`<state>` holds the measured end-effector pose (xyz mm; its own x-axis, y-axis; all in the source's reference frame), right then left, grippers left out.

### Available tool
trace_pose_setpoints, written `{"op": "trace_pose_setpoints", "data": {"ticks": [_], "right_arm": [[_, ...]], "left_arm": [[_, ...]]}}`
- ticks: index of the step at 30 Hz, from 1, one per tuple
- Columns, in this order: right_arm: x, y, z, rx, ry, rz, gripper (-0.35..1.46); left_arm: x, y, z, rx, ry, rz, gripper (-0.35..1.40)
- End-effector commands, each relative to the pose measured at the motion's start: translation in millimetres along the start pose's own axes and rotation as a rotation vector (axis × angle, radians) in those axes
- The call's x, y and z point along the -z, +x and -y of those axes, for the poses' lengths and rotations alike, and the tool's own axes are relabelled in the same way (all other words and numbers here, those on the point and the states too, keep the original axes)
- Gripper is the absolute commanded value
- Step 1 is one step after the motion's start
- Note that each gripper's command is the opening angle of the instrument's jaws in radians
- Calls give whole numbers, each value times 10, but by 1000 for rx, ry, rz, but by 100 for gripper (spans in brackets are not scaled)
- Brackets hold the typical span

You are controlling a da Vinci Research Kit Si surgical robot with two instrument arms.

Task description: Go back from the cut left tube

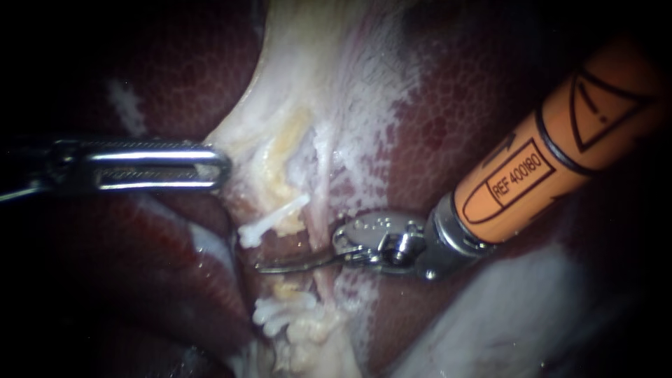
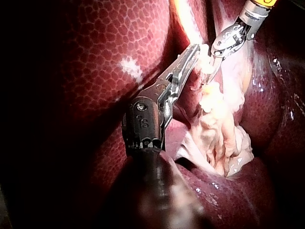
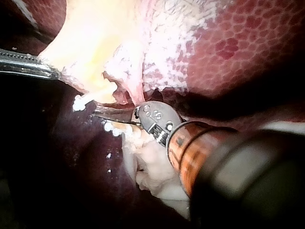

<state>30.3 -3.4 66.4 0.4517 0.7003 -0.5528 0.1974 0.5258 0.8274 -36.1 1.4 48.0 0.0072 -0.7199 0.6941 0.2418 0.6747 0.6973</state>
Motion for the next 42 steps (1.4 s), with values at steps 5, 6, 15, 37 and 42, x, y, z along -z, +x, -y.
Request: {"op": "trace_pose_setpoints", "data": {"ticks": [5,6,15,37,42], "right_arm": [[1,1,0,0,4,-11,-35],[1,1,0,0,6,-14,-35],[8,4,-2,-8,7,-21,4],[15,2,0,15,11,-20,29],[27,2,3,26,3,-24,29]], "left_arm": [[0,0,0,0,0,0,-35],[0,0,0,0,0,0,-35],[0,1,0,-1,0,0,-35],[0,3,-2,-1,1,0,-35],[0,3,-3,-2,1,0,-35]]}}
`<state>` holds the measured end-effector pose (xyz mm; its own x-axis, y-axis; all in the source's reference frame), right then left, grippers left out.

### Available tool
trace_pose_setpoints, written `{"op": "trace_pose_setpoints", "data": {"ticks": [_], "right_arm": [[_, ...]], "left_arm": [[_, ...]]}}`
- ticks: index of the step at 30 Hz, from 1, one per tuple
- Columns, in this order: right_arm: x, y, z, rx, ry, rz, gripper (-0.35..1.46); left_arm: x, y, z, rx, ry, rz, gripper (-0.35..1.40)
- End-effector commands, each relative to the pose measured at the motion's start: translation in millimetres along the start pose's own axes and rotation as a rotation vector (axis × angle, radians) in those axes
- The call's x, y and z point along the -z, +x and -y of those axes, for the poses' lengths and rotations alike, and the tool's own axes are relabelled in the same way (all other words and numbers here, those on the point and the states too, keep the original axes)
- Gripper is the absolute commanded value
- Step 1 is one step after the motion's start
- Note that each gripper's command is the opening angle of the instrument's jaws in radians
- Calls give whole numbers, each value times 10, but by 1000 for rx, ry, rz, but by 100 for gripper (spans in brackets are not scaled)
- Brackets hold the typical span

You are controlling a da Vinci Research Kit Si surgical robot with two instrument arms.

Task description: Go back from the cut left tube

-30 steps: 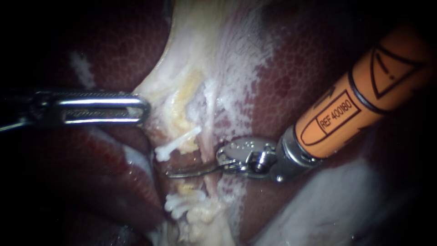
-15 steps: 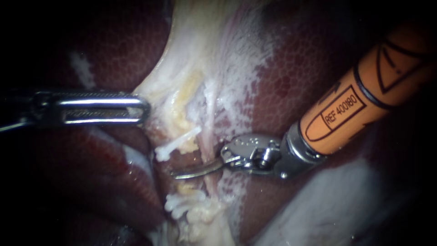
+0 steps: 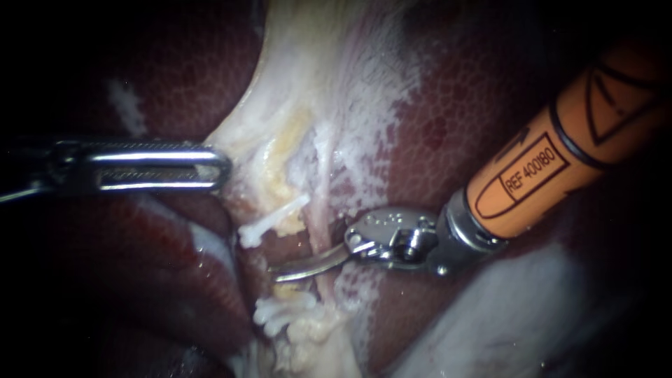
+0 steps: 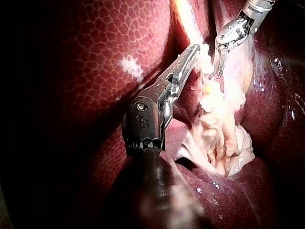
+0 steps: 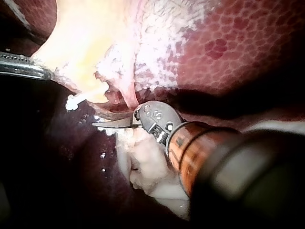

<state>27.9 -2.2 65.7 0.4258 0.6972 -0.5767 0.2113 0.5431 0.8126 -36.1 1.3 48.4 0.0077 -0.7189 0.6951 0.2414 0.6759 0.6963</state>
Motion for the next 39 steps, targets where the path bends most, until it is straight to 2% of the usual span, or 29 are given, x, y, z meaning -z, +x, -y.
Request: {"op": "trace_pose_setpoints", "data": {"ticks": [1,7,13,22,26,34,39], "right_arm": [[6,0,1,4,-3,-2,29],[39,4,7,31,-26,-13,32],[70,10,12,68,-63,-26,56],[107,14,18,126,-98,-33,59],[124,19,21,191,-150,-40,83],[146,26,23,345,-267,-33,111],[151,27,24,399,-331,-23,130]], "left_arm": [[0,0,0,0,0,0,-35],[0,1,-2,0,0,0,-35],[0,2,-5,-1,1,0,-35],[0,3,-6,-1,-3,0,-35],[-1,4,-7,-1,-3,0,-35],[-2,5,-7,-2,-3,1,-35],[-2,5,-8,-2,-3,1,-35]]}}
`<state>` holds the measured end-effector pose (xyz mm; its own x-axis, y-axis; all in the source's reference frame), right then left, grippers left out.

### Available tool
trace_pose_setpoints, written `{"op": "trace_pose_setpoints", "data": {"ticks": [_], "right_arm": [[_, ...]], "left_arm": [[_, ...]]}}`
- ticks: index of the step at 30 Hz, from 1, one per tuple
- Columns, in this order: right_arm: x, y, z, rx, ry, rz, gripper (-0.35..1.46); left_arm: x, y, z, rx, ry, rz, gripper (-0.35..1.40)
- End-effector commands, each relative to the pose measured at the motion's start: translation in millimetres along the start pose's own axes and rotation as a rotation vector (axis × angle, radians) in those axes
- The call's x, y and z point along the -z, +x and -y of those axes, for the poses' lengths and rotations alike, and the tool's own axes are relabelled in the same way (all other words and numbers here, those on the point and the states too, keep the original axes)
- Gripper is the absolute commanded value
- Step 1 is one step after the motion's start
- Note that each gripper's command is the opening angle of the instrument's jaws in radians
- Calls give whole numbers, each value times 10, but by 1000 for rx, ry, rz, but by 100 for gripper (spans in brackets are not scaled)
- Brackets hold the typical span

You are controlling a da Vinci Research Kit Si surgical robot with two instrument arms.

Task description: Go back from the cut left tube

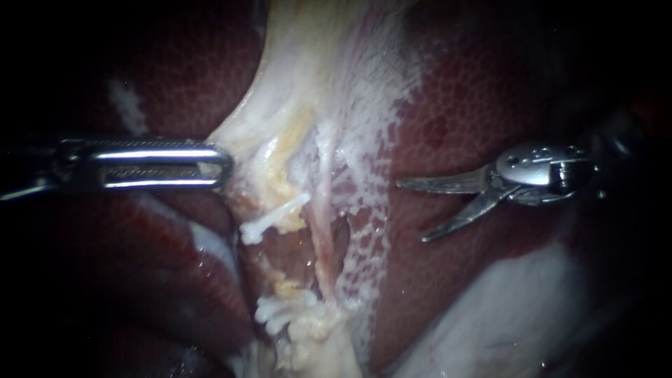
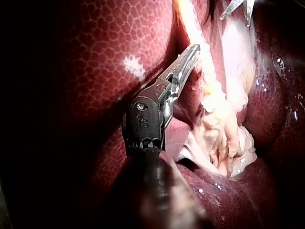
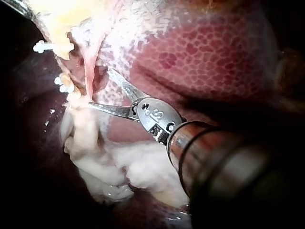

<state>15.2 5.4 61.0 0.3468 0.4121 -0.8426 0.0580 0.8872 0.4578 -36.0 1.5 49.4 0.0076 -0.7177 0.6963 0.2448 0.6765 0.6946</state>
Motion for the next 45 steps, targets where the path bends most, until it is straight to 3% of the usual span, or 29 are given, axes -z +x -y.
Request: {"op": "trace_pose_setpoints", "data": {"ticks": [1,12,20,25,32,38,45], "right_arm": [[1,0,0,5,-6,5,131],[9,4,11,70,-98,35,140],[10,6,14,68,-102,36,141],[11,5,14,74,-102,37,141],[12,5,14,74,-102,37,141],[13,5,14,74,-102,37,141],[14,4,14,74,-102,37,141]], "left_arm": [[0,0,0,0,1,0,-35],[-1,1,-4,0,0,0,-35],[-4,2,-9,0,-4,1,-35],[-8,11,-22,-3,-6,1,-35],[-28,36,-45,-10,-19,-23,-35],[-48,48,-44,-10,-17,-37,-35],[-55,50,-42,-6,-12,-38,-35]]}}
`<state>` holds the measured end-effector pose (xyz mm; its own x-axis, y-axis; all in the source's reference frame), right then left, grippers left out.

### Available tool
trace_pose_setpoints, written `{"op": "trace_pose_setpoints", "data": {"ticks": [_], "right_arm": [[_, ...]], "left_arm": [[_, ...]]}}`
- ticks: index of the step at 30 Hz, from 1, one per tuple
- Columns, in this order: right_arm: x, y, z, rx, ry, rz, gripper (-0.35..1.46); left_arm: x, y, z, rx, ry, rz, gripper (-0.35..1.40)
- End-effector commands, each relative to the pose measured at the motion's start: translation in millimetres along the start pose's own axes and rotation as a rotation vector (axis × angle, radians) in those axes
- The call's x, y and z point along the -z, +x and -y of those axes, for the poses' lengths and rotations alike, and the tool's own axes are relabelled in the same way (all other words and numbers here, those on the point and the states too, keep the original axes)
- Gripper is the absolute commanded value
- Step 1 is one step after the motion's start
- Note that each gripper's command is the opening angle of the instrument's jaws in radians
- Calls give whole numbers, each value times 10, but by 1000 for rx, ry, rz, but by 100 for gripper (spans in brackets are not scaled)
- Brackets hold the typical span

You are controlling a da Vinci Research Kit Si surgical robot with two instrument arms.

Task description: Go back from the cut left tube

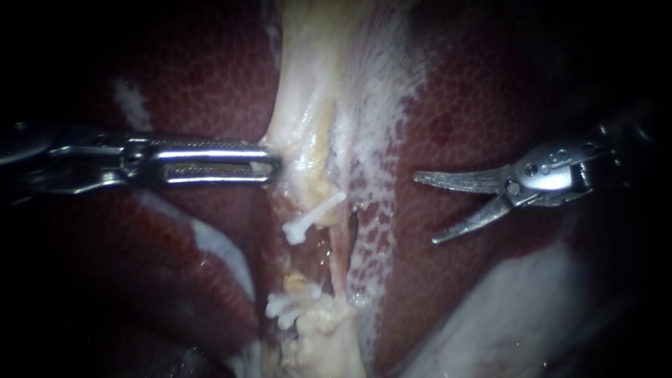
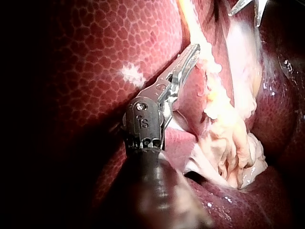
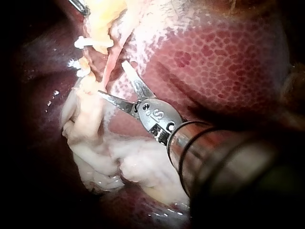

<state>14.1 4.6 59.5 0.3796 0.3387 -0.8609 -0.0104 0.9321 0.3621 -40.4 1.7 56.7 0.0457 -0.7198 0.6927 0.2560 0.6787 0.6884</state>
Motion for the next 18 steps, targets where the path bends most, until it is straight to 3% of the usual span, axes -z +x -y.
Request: {"op": "trace_pose_setpoints", "data": {"ticks": [1,18], "right_arm": [[0,0,0,0,0,0,141],[0,0,-1,-1,-3,-5,141]], "left_arm": [[0,0,-1,0,-1,0,-35],[-2,3,0,4,4,-3,-35]]}}
